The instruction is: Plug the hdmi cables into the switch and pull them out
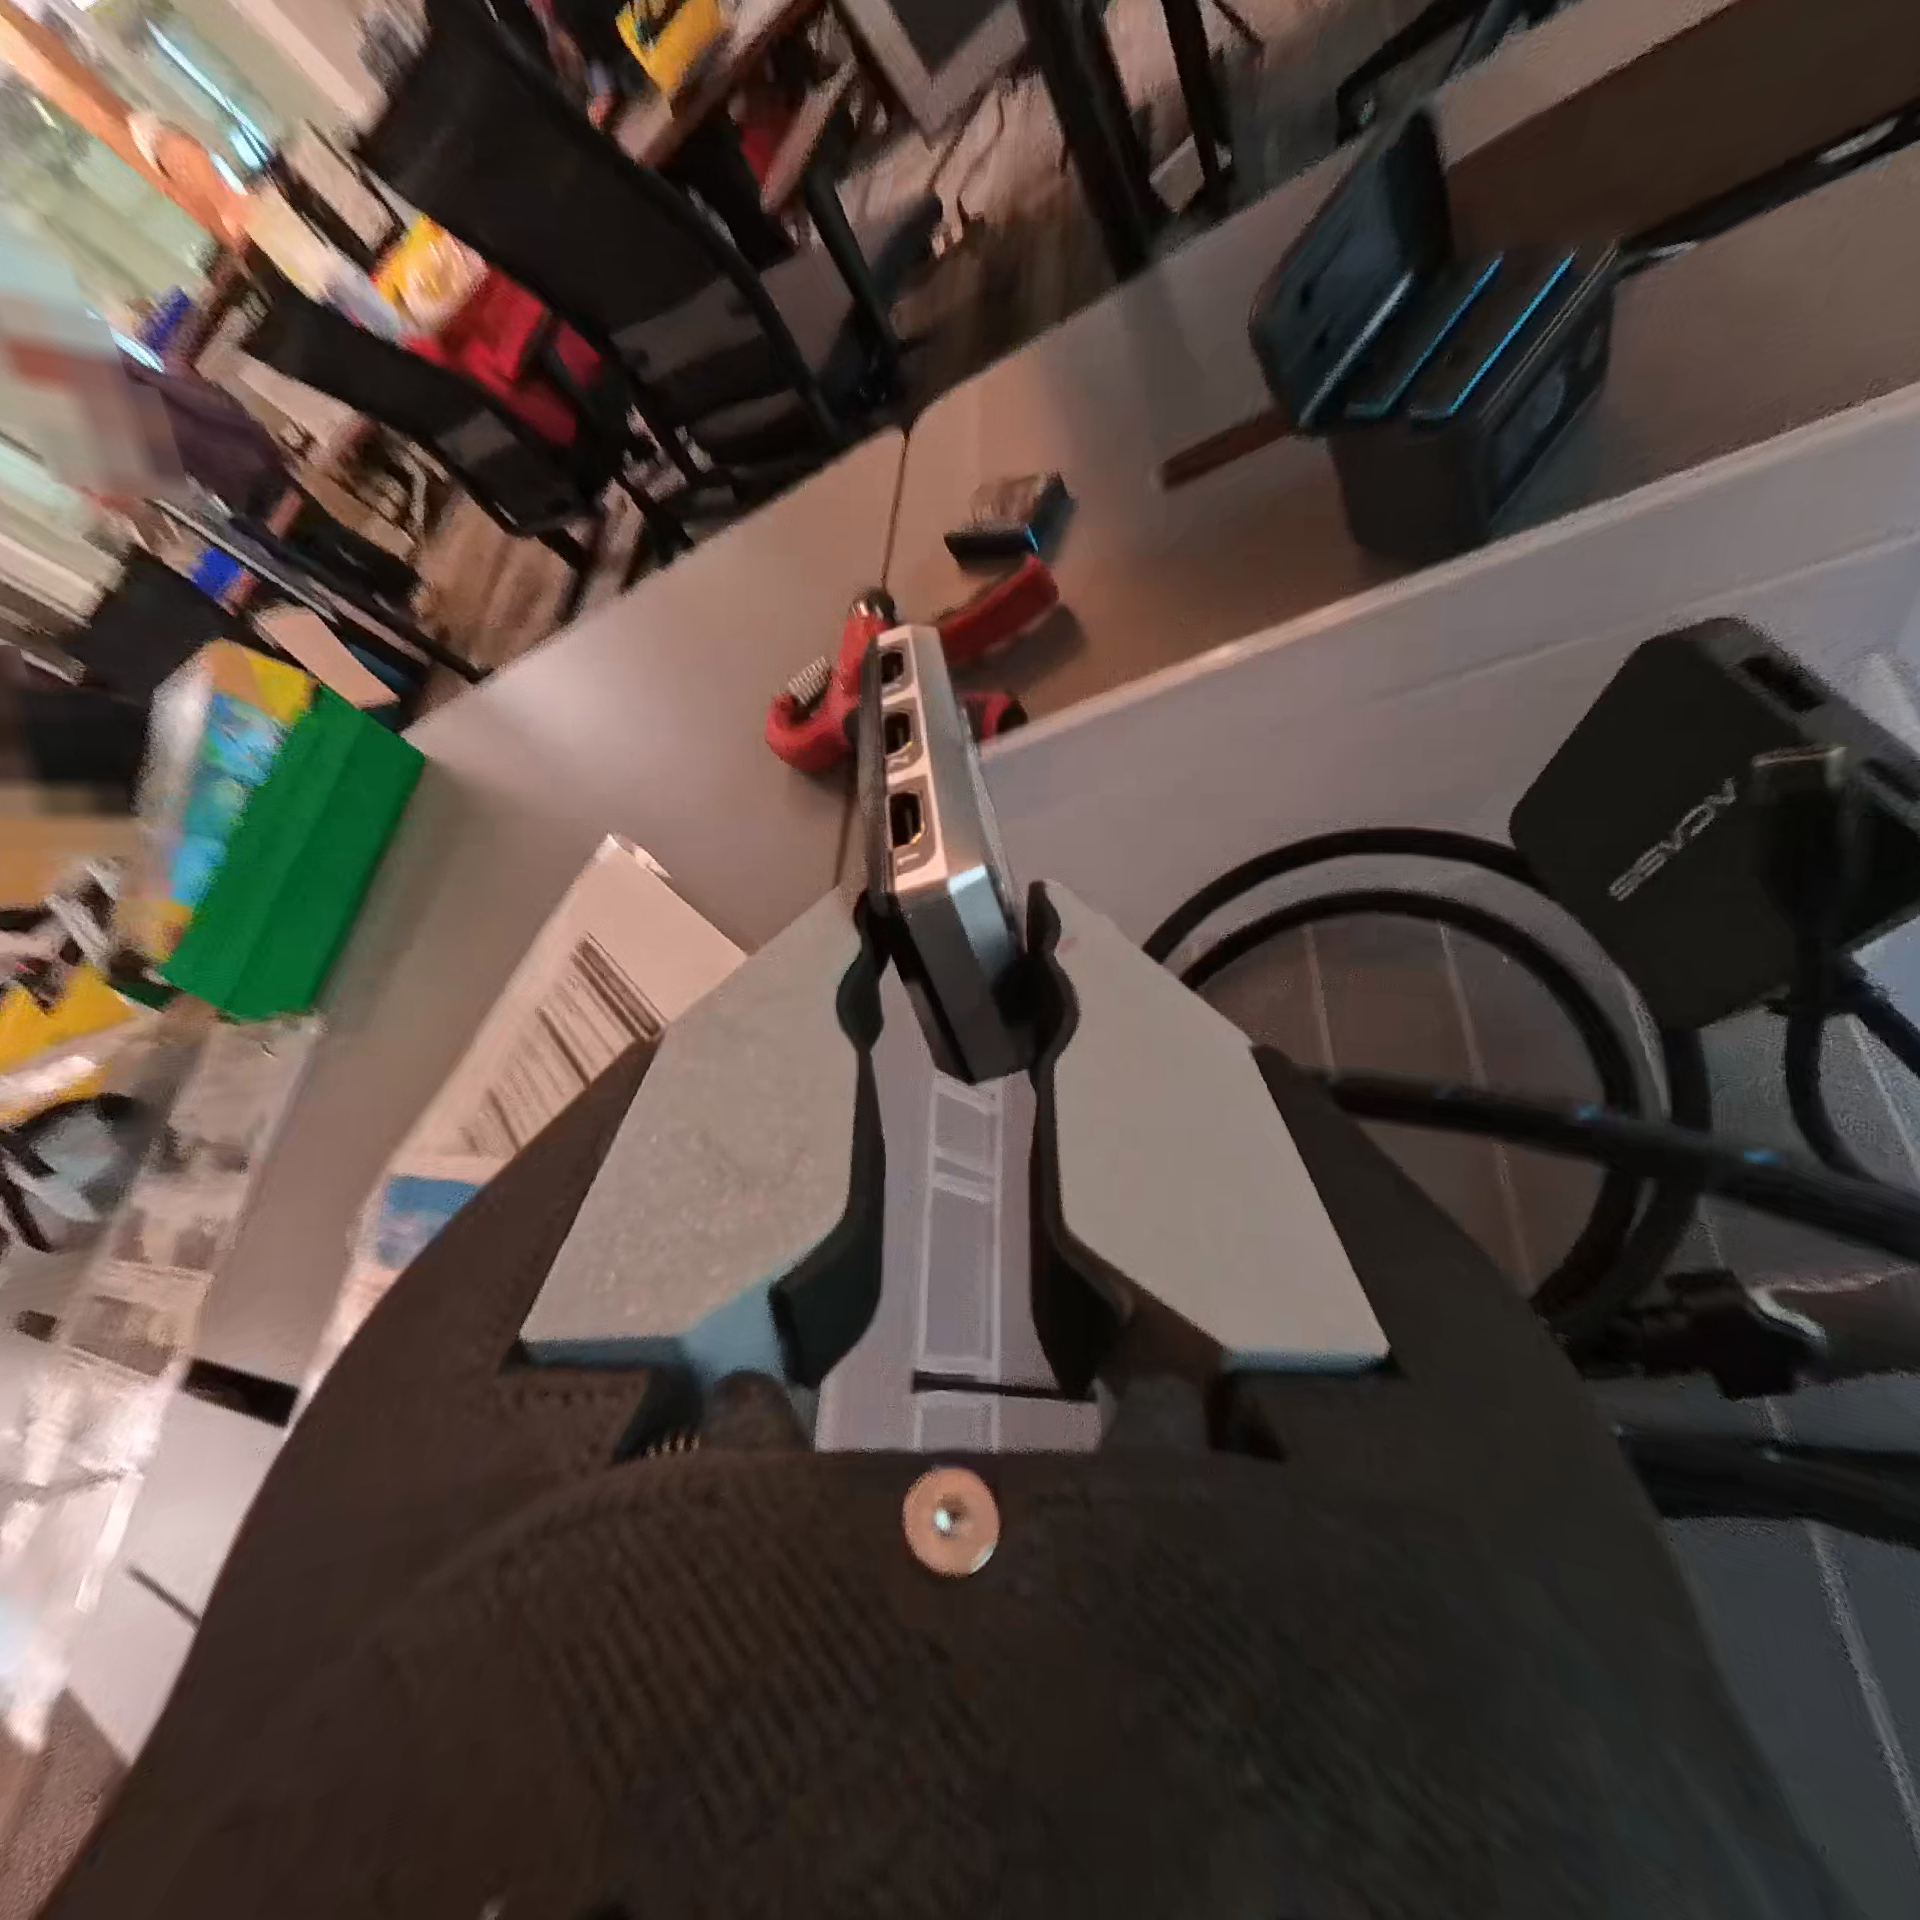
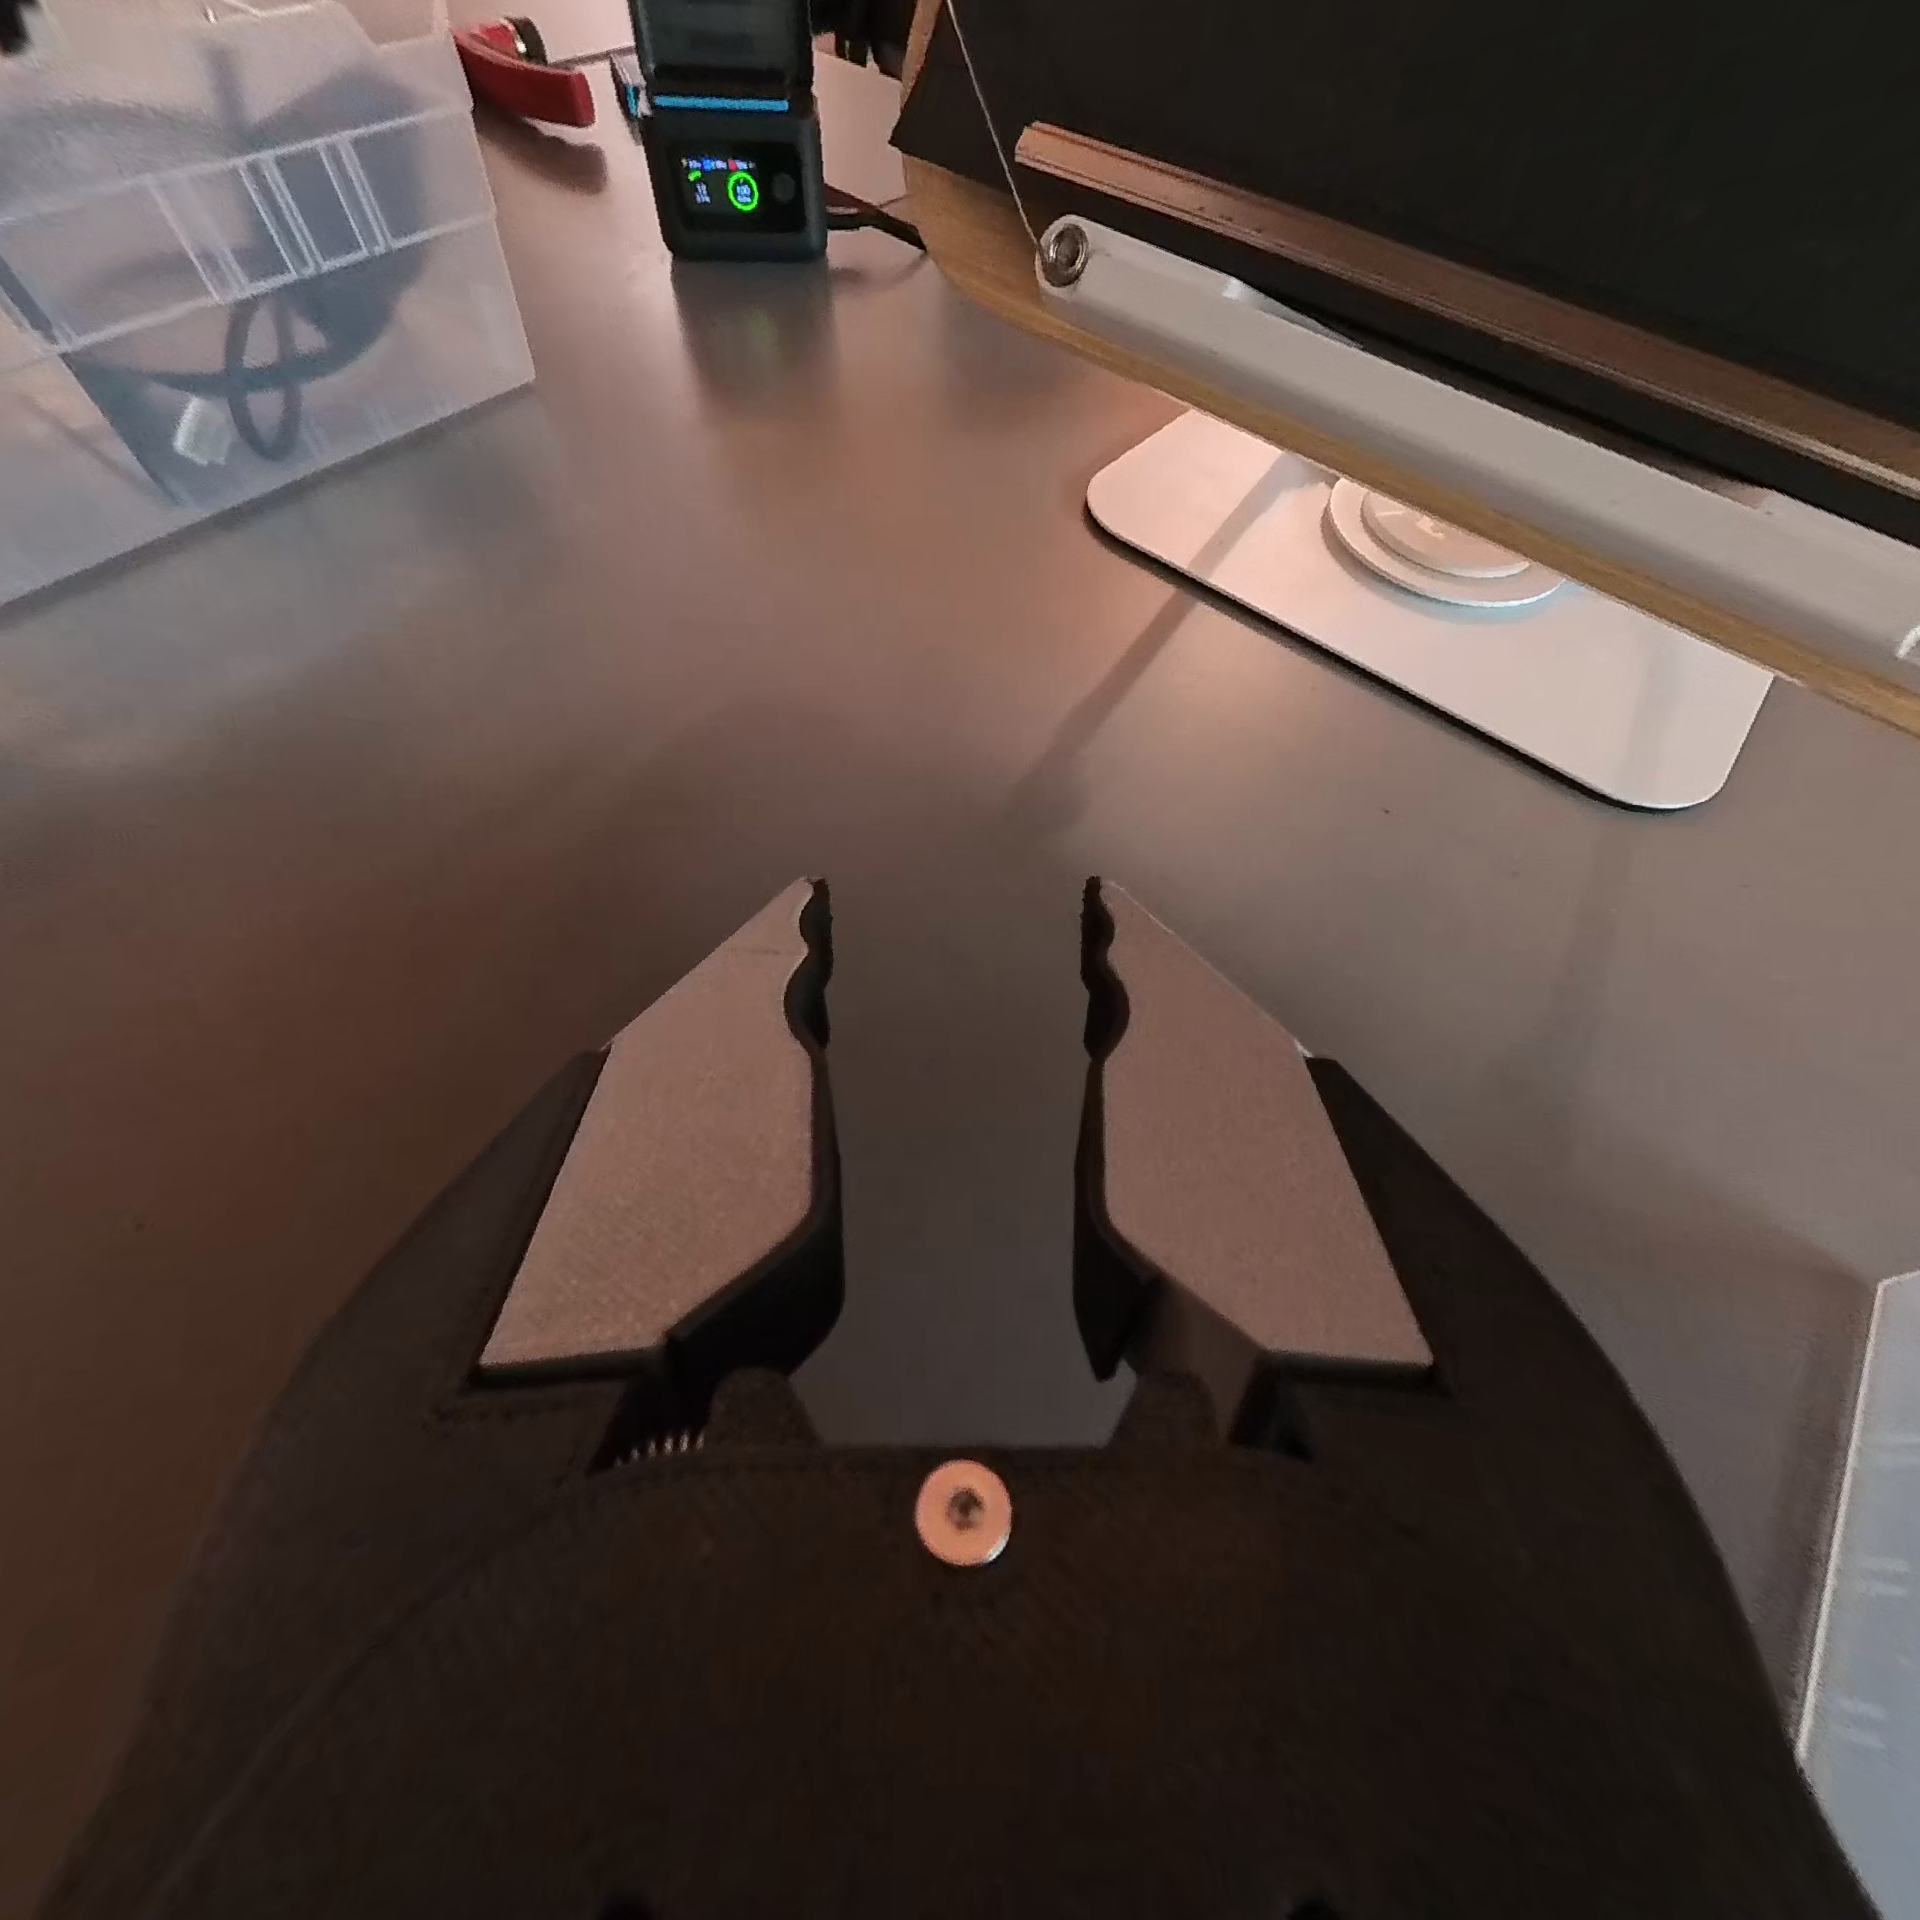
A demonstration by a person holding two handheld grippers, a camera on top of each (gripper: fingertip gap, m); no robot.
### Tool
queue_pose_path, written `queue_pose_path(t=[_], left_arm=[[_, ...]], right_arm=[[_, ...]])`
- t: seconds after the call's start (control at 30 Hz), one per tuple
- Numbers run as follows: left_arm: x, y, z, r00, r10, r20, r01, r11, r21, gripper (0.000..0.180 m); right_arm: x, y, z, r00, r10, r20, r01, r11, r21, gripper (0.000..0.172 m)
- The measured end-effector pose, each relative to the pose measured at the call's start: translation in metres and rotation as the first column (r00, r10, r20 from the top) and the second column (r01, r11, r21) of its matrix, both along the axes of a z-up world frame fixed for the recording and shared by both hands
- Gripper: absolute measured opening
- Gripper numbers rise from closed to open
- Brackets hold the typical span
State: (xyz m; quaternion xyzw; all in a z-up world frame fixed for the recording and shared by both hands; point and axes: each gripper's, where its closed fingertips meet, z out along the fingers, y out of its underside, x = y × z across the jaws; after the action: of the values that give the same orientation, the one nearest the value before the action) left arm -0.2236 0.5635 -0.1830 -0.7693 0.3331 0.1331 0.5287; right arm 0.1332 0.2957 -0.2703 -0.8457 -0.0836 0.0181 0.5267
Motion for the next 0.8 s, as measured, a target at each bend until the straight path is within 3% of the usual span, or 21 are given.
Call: queue_pose_path(t=[0.17, 0.33, 0.43, 0.6, 0.8], left_arm=[[0.027, -0.021, 0.052, 0.964, -0.081, -0.253, 0.138, 0.966, 0.218, 0.022], [0.057, -0.049, 0.116, 0.879, -0.051, -0.475, 0.282, 0.858, 0.430, 0.020], [0.063, -0.060, 0.159, 0.875, -0.015, -0.483, 0.301, 0.798, 0.522, 0.021], [0.074, -0.084, 0.218, 0.913, -0.047, -0.406, 0.298, 0.755, 0.584, 0.021], [0.104, -0.138, 0.274, 0.927, -0.102, -0.360, 0.341, 0.625, 0.703, 0.020]], right_arm=[[-0.002, 0.000, -0.001, 1.000, 0.007, 0.000, -0.007, 1.000, -0.005, 0.044], [-0.004, -0.001, 0.000, 1.000, 0.010, 0.003, -0.010, 1.000, 0.000, 0.043], [-0.003, -0.001, 0.000, 1.000, 0.008, -0.006, -0.008, 1.000, 0.003, 0.043], [-0.003, -0.001, 0.000, 1.000, 0.011, -0.011, -0.011, 1.000, -0.001, 0.043], [-0.006, -0.001, 0.000, 1.000, 0.019, -0.001, -0.019, 1.000, -0.001, 0.043]])
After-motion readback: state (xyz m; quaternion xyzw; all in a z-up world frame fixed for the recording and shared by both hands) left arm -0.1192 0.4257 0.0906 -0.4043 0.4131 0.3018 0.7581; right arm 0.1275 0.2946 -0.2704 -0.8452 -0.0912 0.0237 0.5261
